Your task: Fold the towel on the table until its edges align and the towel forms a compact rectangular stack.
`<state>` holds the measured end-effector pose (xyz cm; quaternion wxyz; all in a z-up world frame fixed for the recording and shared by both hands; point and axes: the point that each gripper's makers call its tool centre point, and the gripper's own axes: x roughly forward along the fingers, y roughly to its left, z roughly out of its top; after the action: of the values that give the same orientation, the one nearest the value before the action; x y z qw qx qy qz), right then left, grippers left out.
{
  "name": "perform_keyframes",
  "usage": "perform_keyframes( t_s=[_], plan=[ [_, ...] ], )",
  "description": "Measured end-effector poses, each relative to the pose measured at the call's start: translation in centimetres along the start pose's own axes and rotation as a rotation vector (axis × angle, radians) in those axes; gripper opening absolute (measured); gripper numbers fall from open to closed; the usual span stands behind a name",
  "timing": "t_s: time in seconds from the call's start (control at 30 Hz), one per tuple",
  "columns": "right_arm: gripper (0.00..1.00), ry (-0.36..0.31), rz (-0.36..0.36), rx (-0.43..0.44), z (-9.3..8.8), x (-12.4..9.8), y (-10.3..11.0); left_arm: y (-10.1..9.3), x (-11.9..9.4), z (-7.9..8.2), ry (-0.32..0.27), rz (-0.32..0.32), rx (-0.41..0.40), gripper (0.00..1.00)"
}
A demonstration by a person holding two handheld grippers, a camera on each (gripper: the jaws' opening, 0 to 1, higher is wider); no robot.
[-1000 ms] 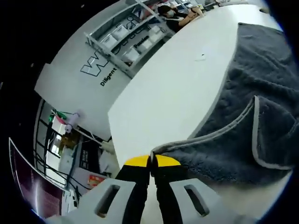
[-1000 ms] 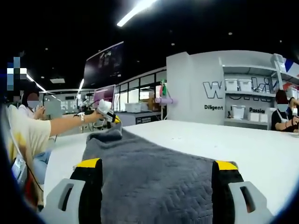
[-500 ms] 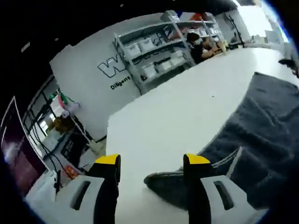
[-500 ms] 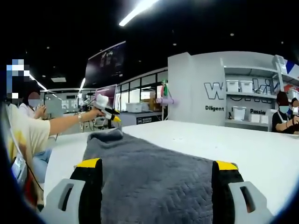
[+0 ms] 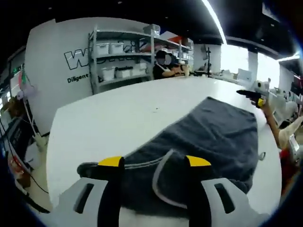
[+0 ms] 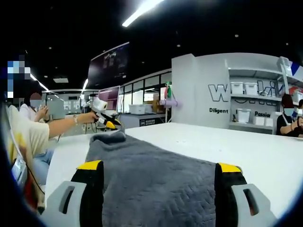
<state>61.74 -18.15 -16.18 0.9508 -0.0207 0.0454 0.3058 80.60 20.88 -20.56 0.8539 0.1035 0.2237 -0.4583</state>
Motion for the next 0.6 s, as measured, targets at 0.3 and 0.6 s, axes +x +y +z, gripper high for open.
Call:
perform_keyframes(
  t_s=[0.3,0.6],
  plan=[
    [0.99,0.009,-0.001,0.001,-0.4,0.1,-0.1,0.3,1.3,-2.2,0.019,-0.058,-0.092,0.32],
    [0.99,0.011,0.002,-0.002,-0.5,0.2,-0.2,-0.5,1.3,-3.5,0.072,-0.067,-0.022,0.05]
  ],
)
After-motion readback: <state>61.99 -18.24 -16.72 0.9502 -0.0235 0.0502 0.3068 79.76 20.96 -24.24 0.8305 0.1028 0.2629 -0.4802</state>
